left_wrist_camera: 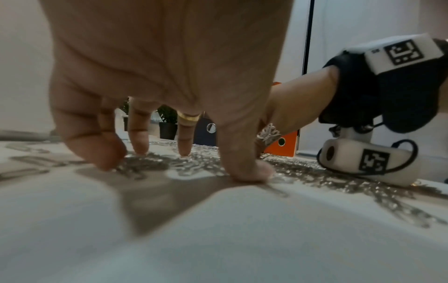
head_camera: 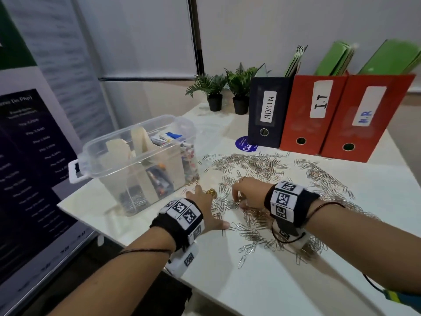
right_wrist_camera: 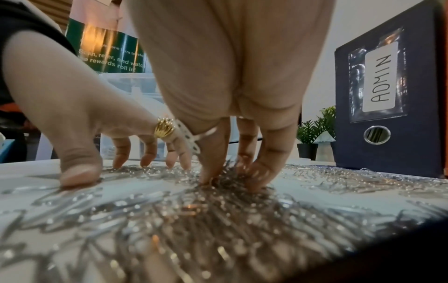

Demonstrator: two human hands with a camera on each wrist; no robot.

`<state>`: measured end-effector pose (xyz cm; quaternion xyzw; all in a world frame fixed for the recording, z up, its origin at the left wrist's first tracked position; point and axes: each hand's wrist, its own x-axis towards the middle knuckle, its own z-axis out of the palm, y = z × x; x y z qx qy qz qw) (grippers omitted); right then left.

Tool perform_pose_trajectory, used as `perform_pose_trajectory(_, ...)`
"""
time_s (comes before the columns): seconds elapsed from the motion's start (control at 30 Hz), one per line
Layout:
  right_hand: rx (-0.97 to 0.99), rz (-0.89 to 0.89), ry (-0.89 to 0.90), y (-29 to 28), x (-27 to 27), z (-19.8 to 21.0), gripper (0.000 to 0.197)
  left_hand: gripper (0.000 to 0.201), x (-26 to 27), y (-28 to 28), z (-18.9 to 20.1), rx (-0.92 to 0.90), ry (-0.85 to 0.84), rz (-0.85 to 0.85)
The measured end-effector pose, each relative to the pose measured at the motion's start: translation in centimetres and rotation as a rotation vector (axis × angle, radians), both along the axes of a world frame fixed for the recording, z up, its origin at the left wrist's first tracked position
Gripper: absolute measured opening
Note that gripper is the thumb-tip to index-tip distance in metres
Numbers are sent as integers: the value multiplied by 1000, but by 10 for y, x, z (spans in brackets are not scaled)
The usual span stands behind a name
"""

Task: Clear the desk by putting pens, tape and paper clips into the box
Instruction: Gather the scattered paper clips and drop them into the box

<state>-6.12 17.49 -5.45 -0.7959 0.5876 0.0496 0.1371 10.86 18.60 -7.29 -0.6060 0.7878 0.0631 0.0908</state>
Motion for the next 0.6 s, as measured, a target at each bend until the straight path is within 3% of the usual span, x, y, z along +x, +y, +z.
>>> perform_pose_trajectory(0.07,-30,13,17,-2,1,1,24,80,-9,-2,0,20,31,-24)
perform_pose_trajectory(0.2,-60,24,92,-2,5,3,28,48,-21,-11,2,53,118,-56)
perform_pose_trajectory(0.33,-75,-21,134,-2,6,7,34,28,-23,-16,6,47,133,-111)
perform_pose_trajectory(0.5,3,-113,129,-6,9,23,40,29,-23,-17,14,45,118,-183)
perform_pose_trajectory(0.6,-66,-127,28,-5,6,26,41,31,-19,-20,19,33,130,-170)
